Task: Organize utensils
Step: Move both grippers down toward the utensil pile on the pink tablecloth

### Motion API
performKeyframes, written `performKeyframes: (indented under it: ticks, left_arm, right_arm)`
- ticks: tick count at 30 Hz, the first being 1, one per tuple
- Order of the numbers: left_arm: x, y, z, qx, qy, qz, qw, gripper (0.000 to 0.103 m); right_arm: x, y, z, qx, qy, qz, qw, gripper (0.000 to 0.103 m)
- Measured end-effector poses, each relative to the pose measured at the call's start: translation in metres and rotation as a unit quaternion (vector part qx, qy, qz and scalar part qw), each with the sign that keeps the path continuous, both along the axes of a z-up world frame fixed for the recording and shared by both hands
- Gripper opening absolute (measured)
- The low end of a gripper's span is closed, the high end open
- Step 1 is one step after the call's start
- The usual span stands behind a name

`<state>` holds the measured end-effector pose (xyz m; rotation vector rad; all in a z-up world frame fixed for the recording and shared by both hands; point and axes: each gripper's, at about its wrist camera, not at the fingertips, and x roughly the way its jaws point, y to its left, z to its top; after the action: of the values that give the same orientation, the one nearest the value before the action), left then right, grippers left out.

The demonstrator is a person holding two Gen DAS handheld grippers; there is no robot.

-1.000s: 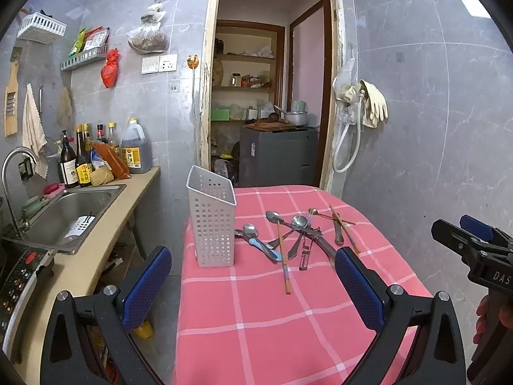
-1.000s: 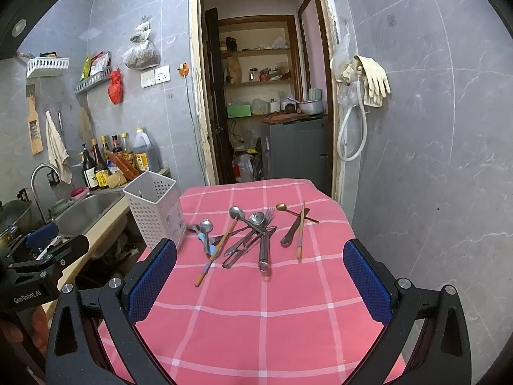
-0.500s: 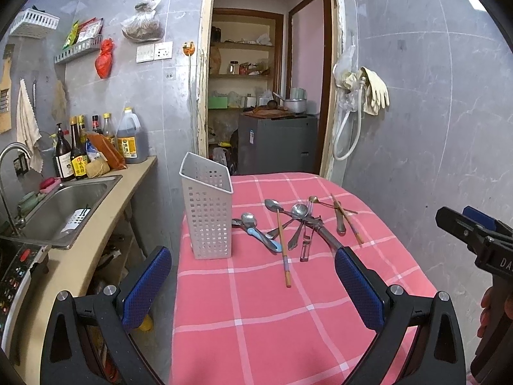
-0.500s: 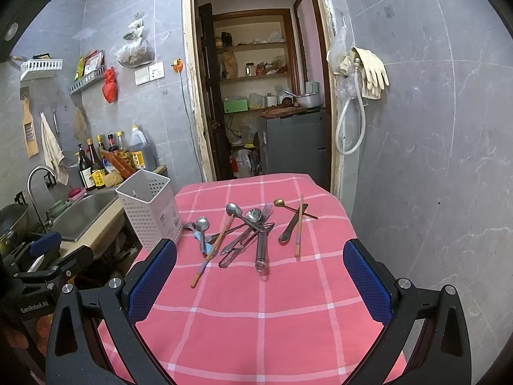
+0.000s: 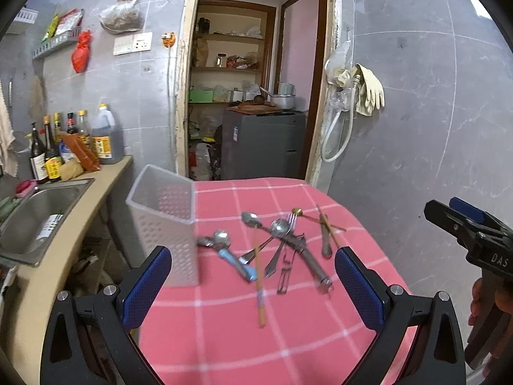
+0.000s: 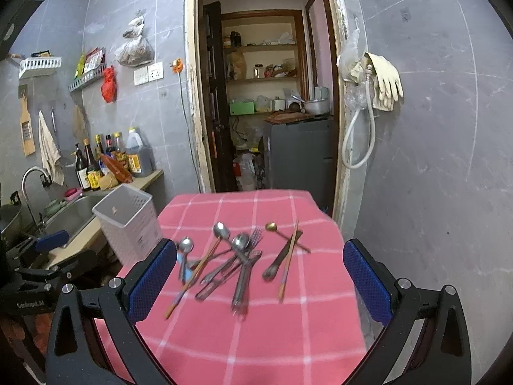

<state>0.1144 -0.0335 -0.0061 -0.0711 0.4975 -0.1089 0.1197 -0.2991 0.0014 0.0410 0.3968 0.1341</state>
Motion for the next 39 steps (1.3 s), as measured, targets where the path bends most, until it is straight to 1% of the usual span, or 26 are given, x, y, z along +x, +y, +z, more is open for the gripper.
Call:
performKeyframes:
  ticks: [4,8,15,23,28,32,35,37,39]
  left_arm:
    - [0.022,-0.015,-0.002,0.005,-0.019,0.007,0.9998,0.103]
    - [0.044,-0.029,-0.009,0.012,-0.030,0.013,0.9994,0.103]
    - [0.089,-0.047,-0.029,0.011,-0.020,0.026,0.9994,0.103]
    - [0.125,-0.064,-0.051,0.008,-0.013,0.030,0.9994,0.103]
    - [0.152,-0.067,-0.059,-0.001,-0.001,0.029,0.9996,0.101]
    - [0.171,-0.069,-0.068,-0.014,0.020,0.027,0.9993,0.098]
    - [0.184,-0.068,-0.076,-0.027,0.035,0.033,0.9985,0.094]
    - [0.193,-0.067,-0.081,-0.028,0.040,0.042,0.9980,0.092]
    - [0.202,-0.065,-0.085,-0.027,0.043,0.049,0.9975,0.091]
  right_arm:
    - [0.030,-0.012,0.002,0.001,-0.019,0.012,1.000,0.102]
    - [0.060,-0.023,-0.001,0.003,-0.029,0.024,0.999,0.102]
    - [0.115,-0.041,-0.026,0.009,-0.027,0.051,0.998,0.102]
    - [0.159,-0.053,-0.058,0.022,-0.013,0.067,0.997,0.101]
    - [0.184,-0.057,-0.072,0.031,-0.001,0.077,0.997,0.096]
    - [0.203,-0.060,-0.083,0.042,0.015,0.083,0.996,0.088]
    - [0.218,-0.061,-0.090,0.050,0.026,0.087,0.995,0.085]
    - [0.228,-0.060,-0.094,0.054,0.031,0.089,0.994,0.083]
    - [0.235,-0.059,-0.099,0.055,0.040,0.092,0.993,0.079]
